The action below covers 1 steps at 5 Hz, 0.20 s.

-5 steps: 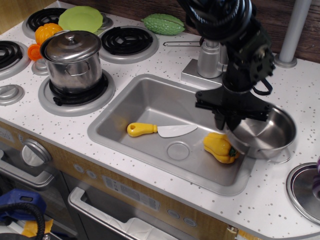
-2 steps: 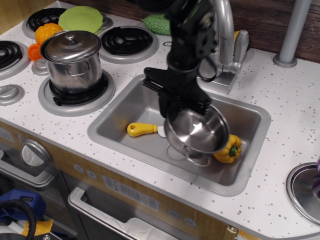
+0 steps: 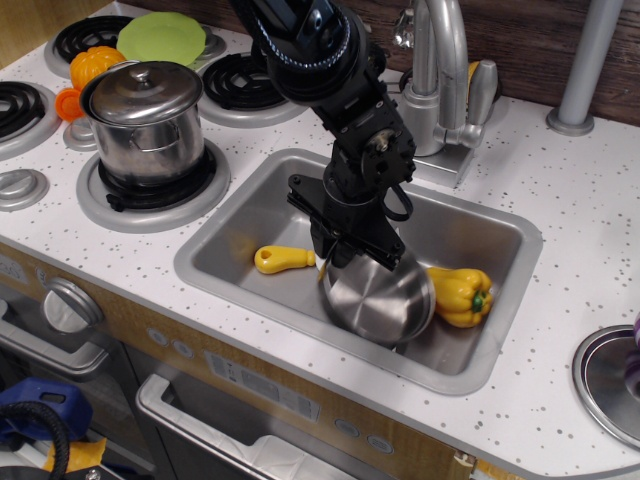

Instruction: Put pan in sink

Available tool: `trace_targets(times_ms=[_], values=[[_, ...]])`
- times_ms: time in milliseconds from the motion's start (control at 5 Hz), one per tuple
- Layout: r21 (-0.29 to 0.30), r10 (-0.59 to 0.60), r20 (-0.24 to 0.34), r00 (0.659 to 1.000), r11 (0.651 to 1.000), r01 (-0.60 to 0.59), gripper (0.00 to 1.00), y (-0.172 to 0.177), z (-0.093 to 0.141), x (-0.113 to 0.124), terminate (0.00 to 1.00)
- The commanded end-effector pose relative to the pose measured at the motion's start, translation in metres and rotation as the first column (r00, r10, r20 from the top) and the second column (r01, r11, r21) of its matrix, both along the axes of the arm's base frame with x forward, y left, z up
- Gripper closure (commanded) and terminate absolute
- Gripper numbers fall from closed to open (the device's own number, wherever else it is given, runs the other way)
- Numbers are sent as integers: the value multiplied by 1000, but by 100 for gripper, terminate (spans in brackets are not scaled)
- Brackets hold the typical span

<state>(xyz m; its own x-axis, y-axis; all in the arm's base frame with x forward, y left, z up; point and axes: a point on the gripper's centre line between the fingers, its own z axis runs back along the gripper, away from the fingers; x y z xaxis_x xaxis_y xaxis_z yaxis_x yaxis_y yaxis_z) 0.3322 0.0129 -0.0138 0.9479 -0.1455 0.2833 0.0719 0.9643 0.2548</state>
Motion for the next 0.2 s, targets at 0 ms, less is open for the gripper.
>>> trace_targets(times_ms=[0], values=[[13, -10, 54, 998, 1000, 9, 0, 2, 6, 8, 100]])
